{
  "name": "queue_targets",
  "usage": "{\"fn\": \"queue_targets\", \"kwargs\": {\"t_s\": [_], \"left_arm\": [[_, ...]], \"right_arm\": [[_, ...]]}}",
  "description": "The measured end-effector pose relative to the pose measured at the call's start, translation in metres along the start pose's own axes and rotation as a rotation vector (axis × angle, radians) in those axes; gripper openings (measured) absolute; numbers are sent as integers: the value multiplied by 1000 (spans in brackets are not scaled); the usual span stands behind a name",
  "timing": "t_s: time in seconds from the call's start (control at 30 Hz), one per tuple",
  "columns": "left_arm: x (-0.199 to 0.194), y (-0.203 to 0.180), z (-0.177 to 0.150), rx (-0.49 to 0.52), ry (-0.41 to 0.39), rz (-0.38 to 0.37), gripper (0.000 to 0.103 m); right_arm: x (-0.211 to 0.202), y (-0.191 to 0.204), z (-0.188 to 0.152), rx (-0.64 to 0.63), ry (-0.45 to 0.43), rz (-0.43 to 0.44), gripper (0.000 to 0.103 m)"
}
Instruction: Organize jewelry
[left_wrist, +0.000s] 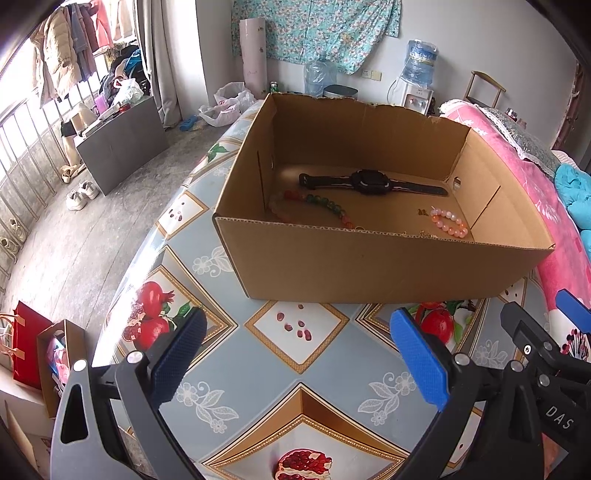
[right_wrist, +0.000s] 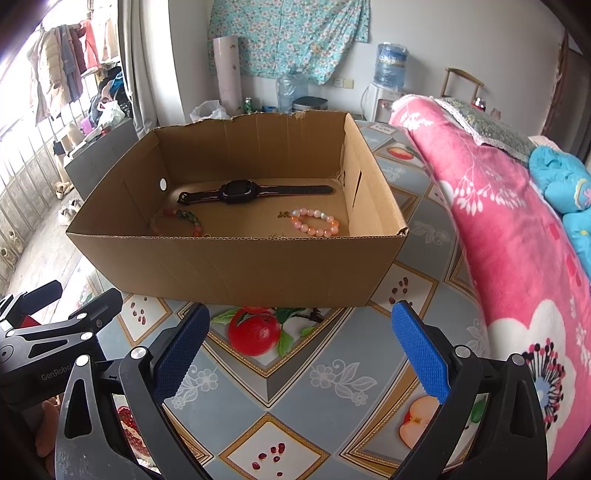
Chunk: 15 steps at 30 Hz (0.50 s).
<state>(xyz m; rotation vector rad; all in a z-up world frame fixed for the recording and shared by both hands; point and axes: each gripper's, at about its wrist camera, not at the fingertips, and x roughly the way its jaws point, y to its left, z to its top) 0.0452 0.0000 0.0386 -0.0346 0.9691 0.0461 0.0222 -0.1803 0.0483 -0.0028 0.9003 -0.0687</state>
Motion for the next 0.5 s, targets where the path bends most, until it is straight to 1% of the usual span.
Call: {"fn": "queue_targets", "kwargs": {"t_s": [0.5], "left_arm": [[-1,-2,-1,8,6,6,98]], "right_arm": [[0,-2,-1,4,4,-1,95]]}}
